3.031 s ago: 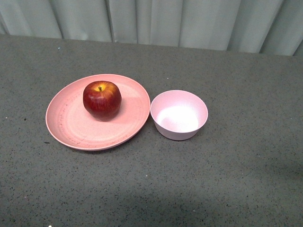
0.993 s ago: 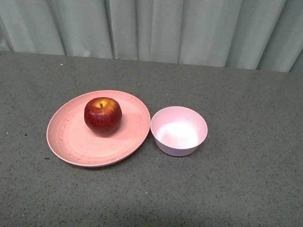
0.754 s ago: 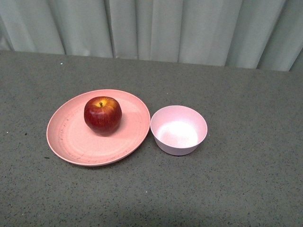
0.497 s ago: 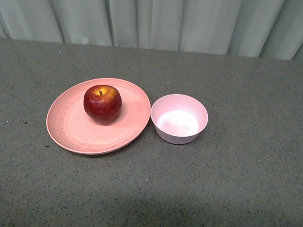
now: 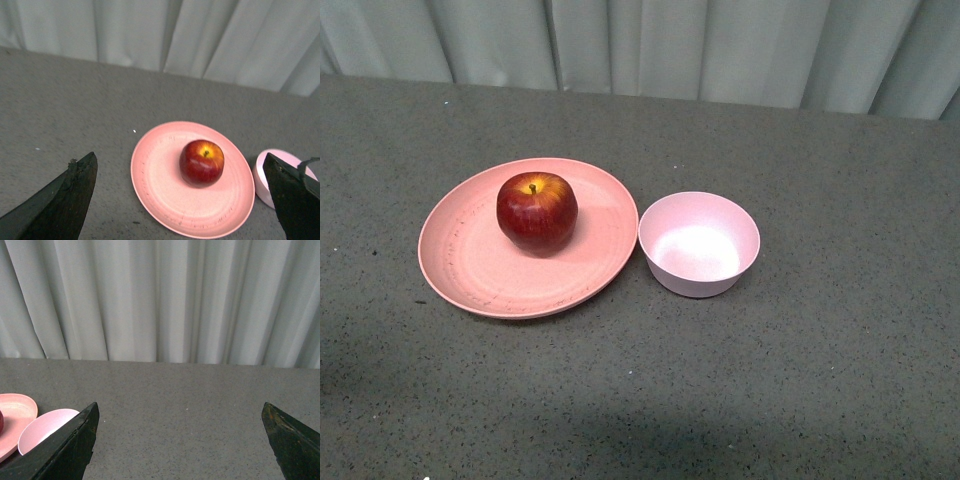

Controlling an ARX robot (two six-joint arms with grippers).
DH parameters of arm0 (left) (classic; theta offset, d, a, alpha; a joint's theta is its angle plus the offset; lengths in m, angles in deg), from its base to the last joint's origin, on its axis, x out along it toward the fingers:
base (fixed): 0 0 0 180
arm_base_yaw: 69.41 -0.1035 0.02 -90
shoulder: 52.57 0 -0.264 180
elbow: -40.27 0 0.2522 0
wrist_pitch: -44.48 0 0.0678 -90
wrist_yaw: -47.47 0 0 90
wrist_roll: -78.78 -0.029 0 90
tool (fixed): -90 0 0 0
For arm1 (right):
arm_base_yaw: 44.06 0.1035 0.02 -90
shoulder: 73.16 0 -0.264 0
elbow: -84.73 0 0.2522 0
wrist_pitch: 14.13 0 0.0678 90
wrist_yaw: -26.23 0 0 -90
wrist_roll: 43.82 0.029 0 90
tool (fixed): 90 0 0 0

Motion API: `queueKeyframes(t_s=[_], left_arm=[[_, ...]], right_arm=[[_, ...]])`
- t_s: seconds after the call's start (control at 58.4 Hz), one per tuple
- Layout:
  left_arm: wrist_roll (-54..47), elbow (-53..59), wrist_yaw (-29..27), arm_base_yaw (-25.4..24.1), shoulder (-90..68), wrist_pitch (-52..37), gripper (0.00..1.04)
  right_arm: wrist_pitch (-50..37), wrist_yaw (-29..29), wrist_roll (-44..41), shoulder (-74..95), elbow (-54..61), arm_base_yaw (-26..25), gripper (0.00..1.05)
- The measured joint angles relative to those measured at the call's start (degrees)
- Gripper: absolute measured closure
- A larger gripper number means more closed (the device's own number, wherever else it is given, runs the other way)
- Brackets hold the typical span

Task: Move apple from plate to bowl

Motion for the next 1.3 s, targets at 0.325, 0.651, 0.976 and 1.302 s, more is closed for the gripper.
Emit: queueKeyframes(t_s=[0.325, 0.651, 0.976, 1.302], left_arm=[[-4.2, -18.9, 1.3, 6.3, -29.7, 6.1, 0.07], [-5.6, -33.5, -0.2, 9.0, -46.2, 12.5, 0.07], [-5.1, -40.2, 0.0, 10.0, -53.5, 16.1, 0.07], [-6.2, -43.8, 0.4, 10.0, -59.3, 17.7, 0.07]], right_arm=[[0.0, 0.0, 0.0, 0.0, 0.0, 0.0, 0.09], [0.0, 0.0, 0.0, 0.0, 0.0, 0.0, 0.09], [0.0, 0.0, 0.0, 0.0, 0.0, 0.0, 0.09], [0.0, 0.0, 0.0, 0.0, 0.0, 0.0, 0.09]])
